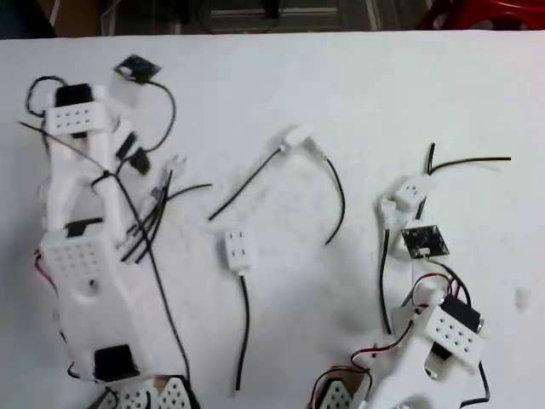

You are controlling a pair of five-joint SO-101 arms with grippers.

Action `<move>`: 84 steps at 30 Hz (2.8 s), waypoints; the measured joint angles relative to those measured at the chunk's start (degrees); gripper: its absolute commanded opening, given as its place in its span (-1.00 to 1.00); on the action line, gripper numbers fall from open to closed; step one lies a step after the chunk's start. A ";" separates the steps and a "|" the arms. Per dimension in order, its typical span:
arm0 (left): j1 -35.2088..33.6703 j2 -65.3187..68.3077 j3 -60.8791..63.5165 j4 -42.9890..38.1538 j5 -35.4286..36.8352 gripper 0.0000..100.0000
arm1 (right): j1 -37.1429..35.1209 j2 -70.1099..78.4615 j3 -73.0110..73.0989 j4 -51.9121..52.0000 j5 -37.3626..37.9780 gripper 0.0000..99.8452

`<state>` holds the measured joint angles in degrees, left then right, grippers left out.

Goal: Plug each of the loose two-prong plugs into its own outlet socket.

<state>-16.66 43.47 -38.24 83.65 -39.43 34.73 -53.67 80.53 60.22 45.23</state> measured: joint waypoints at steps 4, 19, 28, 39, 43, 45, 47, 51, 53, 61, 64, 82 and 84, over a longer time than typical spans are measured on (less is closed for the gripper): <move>3.43 4.84 -5.63 1.23 0.00 -0.46 | 0.00 0.00 0.00 0.00 0.00 -0.69; 8.00 17.93 -24.35 3.96 -0.18 -0.46 | 0.00 0.00 0.00 0.00 0.00 -0.69; 9.85 24.35 -35.25 13.19 0.00 -0.46 | 0.00 0.00 0.00 0.00 0.00 -0.69; 10.02 24.62 -35.60 13.71 0.00 -0.46 | 0.00 0.00 0.00 0.00 0.00 -0.69; 10.02 24.62 -33.85 12.75 0.00 -0.46 | 0.00 0.00 0.00 0.00 0.00 -0.69; 10.02 24.62 -33.67 12.75 0.00 -0.46 | 0.00 0.00 0.00 0.00 0.00 -0.69; 9.85 24.62 -33.67 12.75 0.97 -0.46 | 0.00 0.00 0.00 0.00 0.00 -0.69; 9.23 24.62 -33.67 13.01 2.90 -0.46 | 0.00 0.00 0.00 0.00 0.00 -0.69; 9.14 24.62 -33.67 14.33 2.99 -0.46 | 0.00 0.00 0.00 0.00 0.00 -0.69; 9.14 24.62 -33.67 15.91 4.57 -0.58 | 0.00 0.00 0.00 0.00 0.00 -0.69; 9.14 24.62 -33.67 16.09 7.56 -0.63 | 0.00 0.00 0.00 0.00 0.00 -0.69; 10.64 26.11 -33.49 15.56 10.20 -0.86 | 0.00 0.00 0.00 0.00 0.00 -0.69; 11.08 26.20 -33.49 15.82 10.29 -0.92 | 0.00 0.00 0.00 0.00 0.00 -0.69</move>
<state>-5.58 69.67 -71.74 99.47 -29.14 34.73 -53.67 80.53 60.22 45.23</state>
